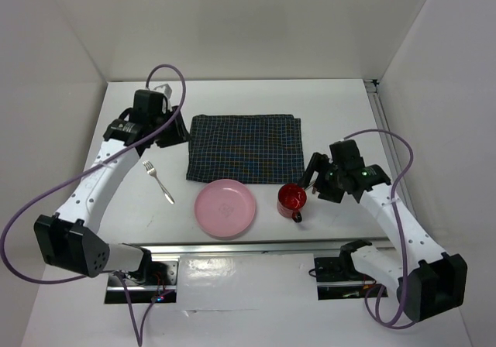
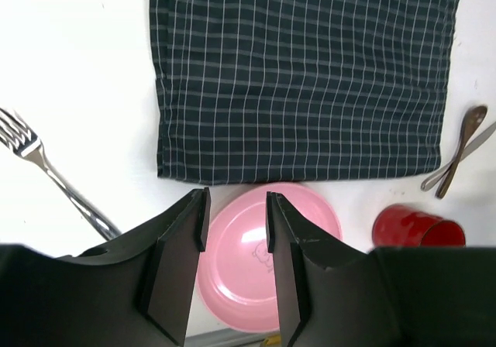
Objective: Set the dinner table for one person
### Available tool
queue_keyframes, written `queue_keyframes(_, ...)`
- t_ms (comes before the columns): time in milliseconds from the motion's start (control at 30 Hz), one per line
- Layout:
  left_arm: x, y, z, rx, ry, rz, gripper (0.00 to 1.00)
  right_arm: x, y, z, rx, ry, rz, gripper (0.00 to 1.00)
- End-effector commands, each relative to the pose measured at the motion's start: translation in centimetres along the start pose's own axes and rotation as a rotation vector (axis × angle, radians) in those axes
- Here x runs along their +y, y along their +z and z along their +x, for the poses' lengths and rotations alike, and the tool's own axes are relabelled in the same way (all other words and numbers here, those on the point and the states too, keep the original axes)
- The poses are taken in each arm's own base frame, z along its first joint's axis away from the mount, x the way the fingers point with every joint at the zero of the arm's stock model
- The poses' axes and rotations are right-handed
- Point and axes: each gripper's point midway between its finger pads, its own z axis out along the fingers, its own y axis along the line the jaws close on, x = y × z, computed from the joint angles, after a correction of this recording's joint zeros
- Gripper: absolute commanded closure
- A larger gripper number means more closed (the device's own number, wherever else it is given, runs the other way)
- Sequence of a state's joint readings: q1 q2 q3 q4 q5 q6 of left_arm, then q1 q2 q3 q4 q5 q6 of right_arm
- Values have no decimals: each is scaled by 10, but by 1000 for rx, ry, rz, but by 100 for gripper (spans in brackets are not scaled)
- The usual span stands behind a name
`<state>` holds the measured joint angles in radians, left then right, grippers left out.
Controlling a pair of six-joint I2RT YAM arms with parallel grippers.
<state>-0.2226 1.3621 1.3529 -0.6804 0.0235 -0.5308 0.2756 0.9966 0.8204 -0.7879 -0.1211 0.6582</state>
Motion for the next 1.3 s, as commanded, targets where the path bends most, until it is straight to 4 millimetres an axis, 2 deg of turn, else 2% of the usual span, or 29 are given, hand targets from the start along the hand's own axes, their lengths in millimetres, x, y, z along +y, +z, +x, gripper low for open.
queue_keyframes(0,-6,-11,0,-49,-7,22,48,-2,2,16,52,88,8,12)
queue_keyframes(100,-4,-11,1,-51,-2,-2,52,-13,11,17,44,116,60,16)
queue_keyframes(200,-2,-14,7,-47,-6,-10,59,-9,18,21,77,110,40,23)
queue_keyframes(300,-2,-16,7,-58,-5,-5,59,-11,31,23,101,102,47,30)
queue_keyframes(367,-3,-16,7,-58,-16,-4,63,-15,40,27,102,95,54,37)
queue_keyframes(400,0,-17,8,-63,-16,-14,64,-16,42,28,101,95,53,45)
queue_keyframes(567,-4,-16,9,-77,-19,2,65,-30,54,32,93,108,115,59)
queue_keyframes(700,-8,-13,10,-64,-19,23,65,-26,57,31,88,100,103,70)
queue_keyframes(767,-11,-13,12,-54,-7,41,65,-28,57,29,80,99,112,79)
queue_keyframes(800,-10,-10,14,-45,-7,36,65,-31,57,29,81,99,133,94)
queue_keyframes(833,-10,-10,14,-44,-7,36,65,-26,53,21,62,97,133,100)
queue_keyframes(867,-10,-10,14,-44,-7,36,65,-31,49,18,51,95,169,100)
queue_keyframes(1000,-11,-8,12,-44,-7,36,66,1,23,-19,-39,-19,98,100)
queue_keyframes(1067,-12,-7,11,-46,-2,31,66,27,5,-47,-114,-58,33,100)
queue_keyframes(1100,-12,-7,11,-46,-2,31,66,33,2,-58,-138,-69,35,100)
queue_keyframes(1133,-13,-7,11,-45,-14,31,66,33,8,-64,-126,-80,70,100)
queue_keyframes(1167,-12,-4,12,-37,-14,27,66,47,2,-85,-171,-89,57,100)
queue_keyframes(1200,-11,-3,11,-42,-14,19,66,49,4,-95,-190,-88,77,100)
queue_keyframes(1233,-11,-3,11,-42,-23,19,66,50,20,-102,-170,-110,106,100)
queue_keyframes(1267,-10,-4,13,-34,-24,14,66,68,16,-122,-202,-124,82,100)
